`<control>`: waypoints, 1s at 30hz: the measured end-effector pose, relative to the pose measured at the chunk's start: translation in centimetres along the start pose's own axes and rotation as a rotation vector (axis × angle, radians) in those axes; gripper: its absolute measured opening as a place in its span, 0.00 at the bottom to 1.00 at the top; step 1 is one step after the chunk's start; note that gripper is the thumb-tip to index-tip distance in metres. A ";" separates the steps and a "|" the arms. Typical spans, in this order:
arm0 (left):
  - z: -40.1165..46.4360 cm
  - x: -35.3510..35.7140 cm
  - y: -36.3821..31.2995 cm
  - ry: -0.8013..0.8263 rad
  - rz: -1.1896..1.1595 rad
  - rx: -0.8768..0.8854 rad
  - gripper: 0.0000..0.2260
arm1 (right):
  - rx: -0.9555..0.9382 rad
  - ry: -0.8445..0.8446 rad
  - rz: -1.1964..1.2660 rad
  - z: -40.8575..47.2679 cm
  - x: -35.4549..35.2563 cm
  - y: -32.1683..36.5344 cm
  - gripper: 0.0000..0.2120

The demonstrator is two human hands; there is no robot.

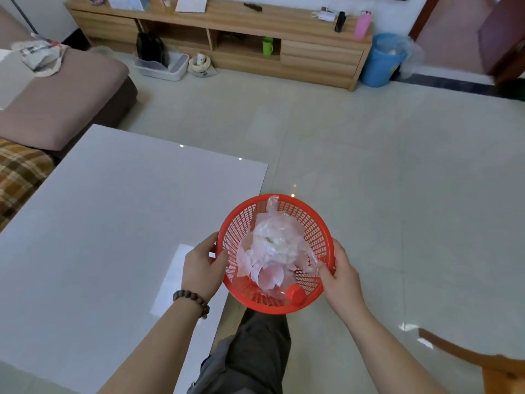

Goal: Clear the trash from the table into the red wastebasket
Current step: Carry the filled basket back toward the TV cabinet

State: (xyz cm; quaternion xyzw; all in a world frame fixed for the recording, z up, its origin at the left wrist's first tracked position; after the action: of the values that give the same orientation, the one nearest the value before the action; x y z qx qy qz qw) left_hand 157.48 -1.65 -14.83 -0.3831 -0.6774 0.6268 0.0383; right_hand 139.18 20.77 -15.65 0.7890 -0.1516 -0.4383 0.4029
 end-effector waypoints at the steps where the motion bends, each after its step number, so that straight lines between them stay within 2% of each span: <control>1: 2.3 0.7 -0.9 -0.005 0.005 0.004 0.13 | -0.007 0.004 -0.002 2.7 -0.4 0.8 0.22; 5: 11.2 2.7 -5.6 -0.018 0.003 0.006 0.13 | -0.012 0.035 -0.039 13.2 -2.4 4.9 0.22; 10: 21.5 5.1 -12.3 -0.019 0.010 0.069 0.09 | -0.065 0.013 -0.073 24.8 -5.9 9.8 0.23; 16: 33.1 10.1 -18.4 -0.005 0.024 0.115 0.15 | -0.055 0.003 -0.041 37.8 -8.7 11.8 0.21; 20: 42.0 14.5 -21.7 -0.028 0.029 0.119 0.12 | -0.063 0.013 -0.014 48.5 -10.5 13.0 0.21; 24: 50.7 18.9 -25.0 -0.068 0.031 0.065 0.09 | -0.078 0.071 -0.003 59.2 -13.2 15.3 0.21; 30: 61.5 23.3 -29.6 -0.079 -0.017 -0.034 0.12 | -0.109 0.108 -0.036 72.4 -16.6 19.2 0.21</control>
State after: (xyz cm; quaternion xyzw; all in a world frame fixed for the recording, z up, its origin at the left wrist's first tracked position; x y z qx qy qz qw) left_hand 94.41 -36.48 -11.82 -0.3529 -0.6922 0.6294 0.0104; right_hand 72.98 -17.93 -12.56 0.7910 -0.0916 -0.4098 0.4450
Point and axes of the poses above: each hand's wrist, its own z-axis towards the middle knuckle, its own x-axis out of the palm, y = z × x, the point moved 6 cm from there along z, towards the middle knuckle, and after that the axes turned 7 degrees about -z, right-handed, at the moved point
